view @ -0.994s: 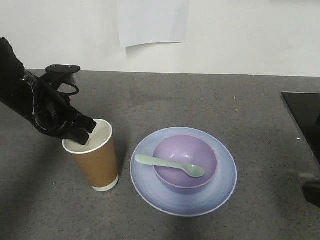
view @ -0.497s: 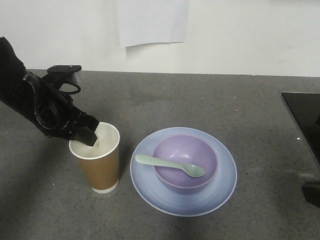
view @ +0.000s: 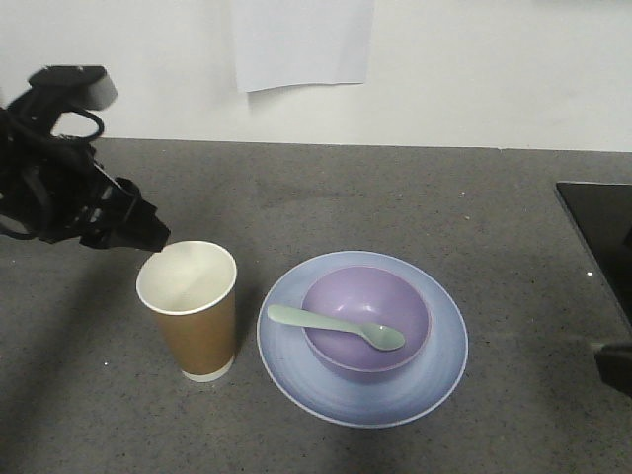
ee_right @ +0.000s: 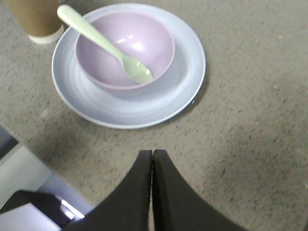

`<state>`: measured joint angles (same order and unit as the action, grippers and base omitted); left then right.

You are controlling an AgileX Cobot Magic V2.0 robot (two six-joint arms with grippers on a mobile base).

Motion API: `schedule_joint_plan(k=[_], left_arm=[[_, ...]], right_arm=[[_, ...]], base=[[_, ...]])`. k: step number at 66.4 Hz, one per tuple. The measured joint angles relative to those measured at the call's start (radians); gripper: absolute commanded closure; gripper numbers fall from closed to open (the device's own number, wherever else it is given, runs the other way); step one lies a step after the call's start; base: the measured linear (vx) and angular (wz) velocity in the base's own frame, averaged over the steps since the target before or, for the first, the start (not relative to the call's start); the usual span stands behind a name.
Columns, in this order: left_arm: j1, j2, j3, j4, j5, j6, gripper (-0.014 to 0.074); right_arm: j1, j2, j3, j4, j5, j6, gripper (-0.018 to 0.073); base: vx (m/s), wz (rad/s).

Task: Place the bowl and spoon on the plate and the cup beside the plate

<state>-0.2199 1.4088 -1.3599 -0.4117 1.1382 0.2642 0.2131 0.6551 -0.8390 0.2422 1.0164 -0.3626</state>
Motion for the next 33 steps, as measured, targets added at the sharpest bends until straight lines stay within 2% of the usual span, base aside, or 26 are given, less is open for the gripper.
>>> schedule_joint_plan(k=[9, 19, 26, 33], left_arm=[[0.000, -0.127, 0.001, 0.008, -0.006, 0.017, 0.0274], [0.000, -0.299, 0.063, 0.052, -0.130, 0.024, 0.0320], [0.000, -0.431, 0.175, 0.090, -0.233, 0.024, 0.0393], [0.000, -0.552, 0.357, 0.123, -0.334, 0.022, 0.0504]], right_arm=[[0.000, 0.000, 0.000, 0.000, -0.114, 0.008, 0.0565], [0.000, 0.000, 0.000, -0.013, -0.275, 0.084, 0.0565], [0.000, 0.000, 0.002, -0.050, -0.353, 0.130, 0.0565], [0.000, 0.000, 0.041, -0.083, -0.424, 0.173, 0.0565]], base=[[0.00, 0.00], [0.00, 0.00], [0.00, 0.00], [0.00, 0.00]])
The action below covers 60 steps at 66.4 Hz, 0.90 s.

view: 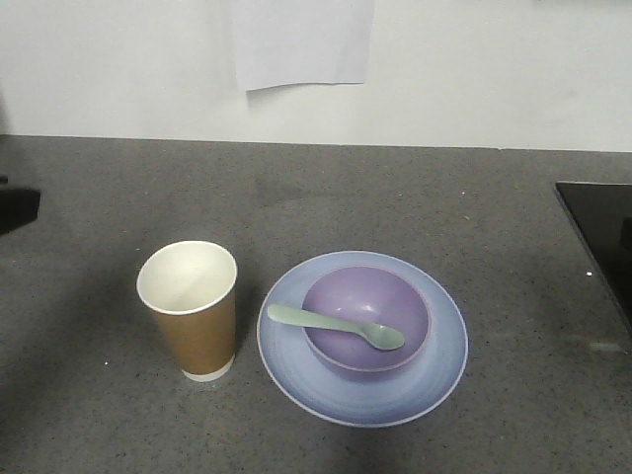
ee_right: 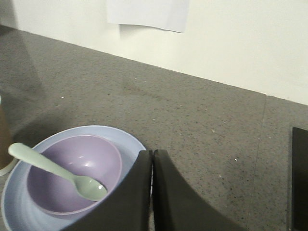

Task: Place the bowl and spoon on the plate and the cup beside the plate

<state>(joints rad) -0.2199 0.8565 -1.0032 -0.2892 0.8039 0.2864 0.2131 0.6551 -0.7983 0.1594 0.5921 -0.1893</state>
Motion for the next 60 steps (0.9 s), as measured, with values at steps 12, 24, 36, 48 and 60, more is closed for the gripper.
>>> schedule_joint_plan(k=[12, 24, 36, 48, 60], left_arm=[[0.000, -0.162, 0.310, 0.013, -0.120, -0.036, 0.0605], [0.000, -0.262, 0.458, 0.013, -0.222, -0.067, 0.0604], [0.000, -0.290, 0.482, 0.013, -0.287, -0.069, 0.0604], [0.000, -0.297, 0.482, 0.013, -0.300, -0.069, 0.0604], [0.000, -0.297, 0.482, 0.013, -0.301, -0.072, 0.0604]], right_arm=[[0.000, 0.000, 0.183, -0.014, -0.108, 0.011, 0.0565], [0.000, 0.000, 0.327, -0.014, -0.216, 0.012, 0.0565], [0.000, 0.000, 0.358, -0.012, -0.231, 0.012, 0.0565], [0.000, 0.000, 0.358, -0.011, -0.231, 0.012, 0.0565], [0.000, 0.000, 0.358, -0.010, -0.231, 0.013, 0.0565]], base=[[0.00, 0.00], [0.00, 0.00], [0.00, 0.00], [0.00, 0.00], [0.00, 0.00]])
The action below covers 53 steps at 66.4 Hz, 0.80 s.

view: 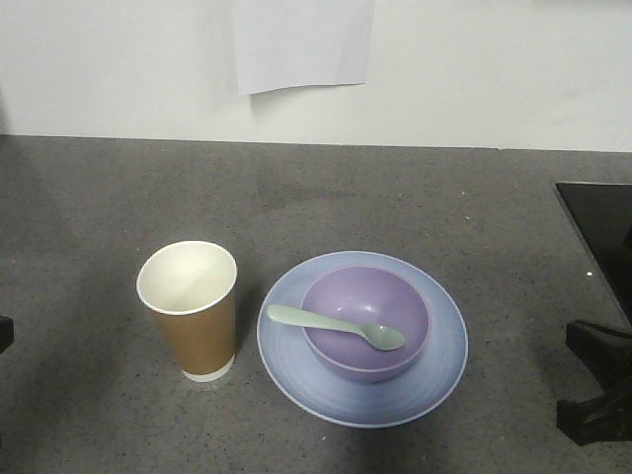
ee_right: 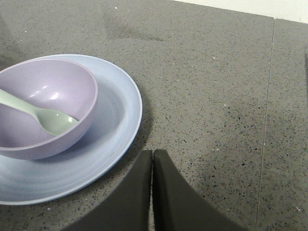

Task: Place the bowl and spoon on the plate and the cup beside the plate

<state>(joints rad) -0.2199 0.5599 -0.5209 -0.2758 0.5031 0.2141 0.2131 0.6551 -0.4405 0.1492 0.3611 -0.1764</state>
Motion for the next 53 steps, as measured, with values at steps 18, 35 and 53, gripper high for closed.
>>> schedule_joint_plan(k=[18, 35, 53], left_arm=[[0.000, 0.000, 0.000, 0.000, 0.000, 0.000, 0.0604], [0.000, -0.019, 0.053, 0.084, -0.037, 0.005, 0.0604], [0.000, -0.210, 0.401, 0.089, -0.373, 0.004, 0.0604]], right_arm=[[0.000, 0.000, 0.000, 0.000, 0.000, 0.001, 0.0565], [0.000, 0.000, 0.000, 0.000, 0.000, 0.002, 0.0565], [0.000, 0.000, 0.000, 0.000, 0.000, 0.002, 0.0565]], base=[[0.00, 0.00], [0.00, 0.00], [0.00, 0.00]])
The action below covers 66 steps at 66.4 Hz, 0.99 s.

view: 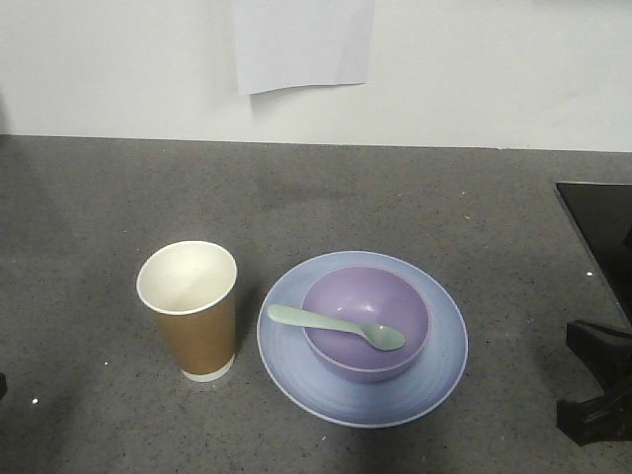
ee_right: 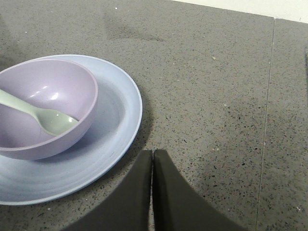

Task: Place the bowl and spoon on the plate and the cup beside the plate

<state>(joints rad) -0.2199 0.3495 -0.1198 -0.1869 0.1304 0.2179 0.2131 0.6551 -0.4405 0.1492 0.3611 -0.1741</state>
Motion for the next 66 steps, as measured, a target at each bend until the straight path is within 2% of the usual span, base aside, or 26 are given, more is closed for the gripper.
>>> schedule_joint_plan(k=[7, 11, 22, 33, 49, 56, 66], left_arm=[[0.000, -0.109, 0.117, -0.020, -0.110, -0.002, 0.0604], [0.000, -0.167, 0.139, -0.025, -0.120, -0.002, 0.0604], [0.041, -0.333, 0.146, -0.006, -0.055, 0.018, 0.0604], [0.108, -0.360, 0.146, 0.025, 0.021, 0.020, 0.0604], [0.113, -0.360, 0.146, 0.030, 0.035, 0.014, 0.0604], [0.113, -0.360, 0.146, 0.073, 0.035, -0.047, 0.0604], [0.113, -0.360, 0.146, 0.242, 0.035, -0.253, 0.0604]], right_arm=[[0.000, 0.000, 0.000, 0.000, 0.000, 0.000, 0.0565], [0.000, 0.000, 0.000, 0.000, 0.000, 0.000, 0.0565], [0.000, 0.000, 0.000, 0.000, 0.000, 0.000, 0.0565], [0.000, 0.000, 0.001, 0.000, 0.000, 0.000, 0.0565], [0.000, 0.000, 0.002, 0.000, 0.000, 0.000, 0.0565], [0.000, 0.000, 0.002, 0.000, 0.000, 0.000, 0.0565], [0.000, 0.000, 0.002, 0.000, 0.000, 0.000, 0.0565]], base=[[0.00, 0.00], [0.00, 0.00], [0.00, 0.00], [0.00, 0.00], [0.00, 0.00], [0.00, 0.00], [0.00, 0.00]])
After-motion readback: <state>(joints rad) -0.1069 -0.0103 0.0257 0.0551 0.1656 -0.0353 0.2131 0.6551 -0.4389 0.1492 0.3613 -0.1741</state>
